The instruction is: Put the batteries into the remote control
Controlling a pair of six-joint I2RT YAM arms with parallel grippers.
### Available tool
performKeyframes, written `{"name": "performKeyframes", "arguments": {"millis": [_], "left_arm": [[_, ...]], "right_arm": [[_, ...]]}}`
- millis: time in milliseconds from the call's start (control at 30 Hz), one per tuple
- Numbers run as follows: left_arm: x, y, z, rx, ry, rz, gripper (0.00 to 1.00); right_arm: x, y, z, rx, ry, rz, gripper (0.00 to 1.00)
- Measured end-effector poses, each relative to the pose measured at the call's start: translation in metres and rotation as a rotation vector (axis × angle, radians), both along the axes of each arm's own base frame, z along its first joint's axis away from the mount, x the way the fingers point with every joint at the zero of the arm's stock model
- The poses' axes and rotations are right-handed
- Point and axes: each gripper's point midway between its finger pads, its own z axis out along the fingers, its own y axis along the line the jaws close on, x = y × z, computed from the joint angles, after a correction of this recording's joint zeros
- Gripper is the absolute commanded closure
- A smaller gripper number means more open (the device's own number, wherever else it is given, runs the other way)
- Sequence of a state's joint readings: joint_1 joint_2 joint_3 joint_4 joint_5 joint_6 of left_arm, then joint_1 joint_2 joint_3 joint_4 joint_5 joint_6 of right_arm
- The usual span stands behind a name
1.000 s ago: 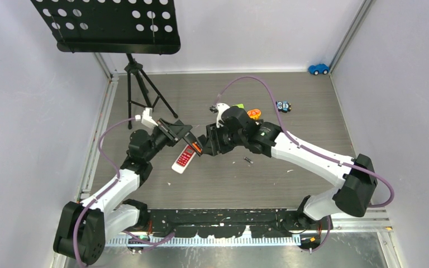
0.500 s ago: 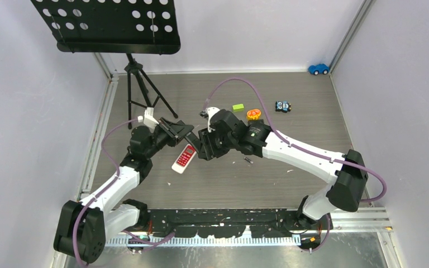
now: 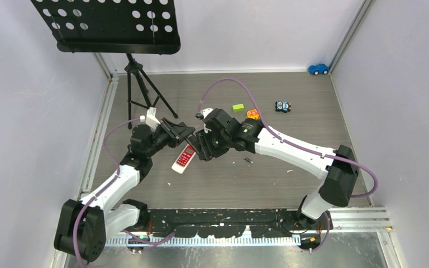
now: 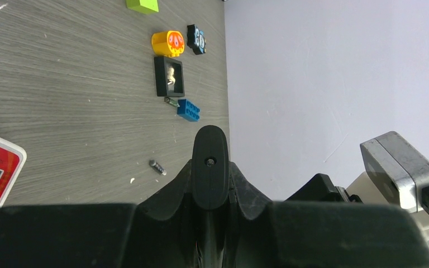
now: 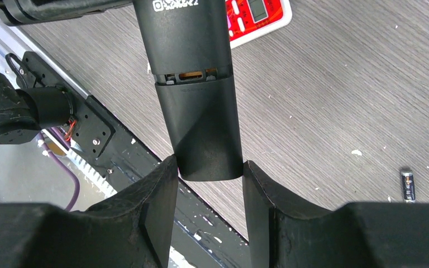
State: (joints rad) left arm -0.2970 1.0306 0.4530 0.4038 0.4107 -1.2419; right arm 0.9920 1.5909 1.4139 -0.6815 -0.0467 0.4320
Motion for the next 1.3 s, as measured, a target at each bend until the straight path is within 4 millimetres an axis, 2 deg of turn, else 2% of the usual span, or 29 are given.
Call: {"name": "performKeyframes", "arguments": {"millis": [267,567,767,967,1200,1300], "left_arm": [[-0.002,-0.007,0.002,0.010,-0.005,-0.058,1.00],[-0.004,-0.011,-0.002,0.015,-0.001,-0.094,1.00],[-0.007,-0.013,0.000,0.007,-0.004,-0.110,1.00],[-0.009,-0.015,0.002,-0.007,0.003,-0.124,1.00],[-0.010,-0.015,0.002,-0.011,0.006,-0.125,1.00],[-0.010,-0.015,0.002,-0.014,0.010,-0.123,1.00]], "right_arm": [[-0.007,0.000,-0.001,0.003,0.026,0.038,0.59],[-0.010,0.000,-0.004,-0.031,0.064,0.046,0.50],[-0.012,0.000,-0.005,-0.035,0.074,0.053,0.40],[-0.013,0.001,-0.007,-0.041,0.079,0.058,0.38],[-0.012,0.002,-0.007,-0.038,0.078,0.055,0.17],[-0.011,0.004,-0.004,-0.017,0.065,0.055,0.12]]}}
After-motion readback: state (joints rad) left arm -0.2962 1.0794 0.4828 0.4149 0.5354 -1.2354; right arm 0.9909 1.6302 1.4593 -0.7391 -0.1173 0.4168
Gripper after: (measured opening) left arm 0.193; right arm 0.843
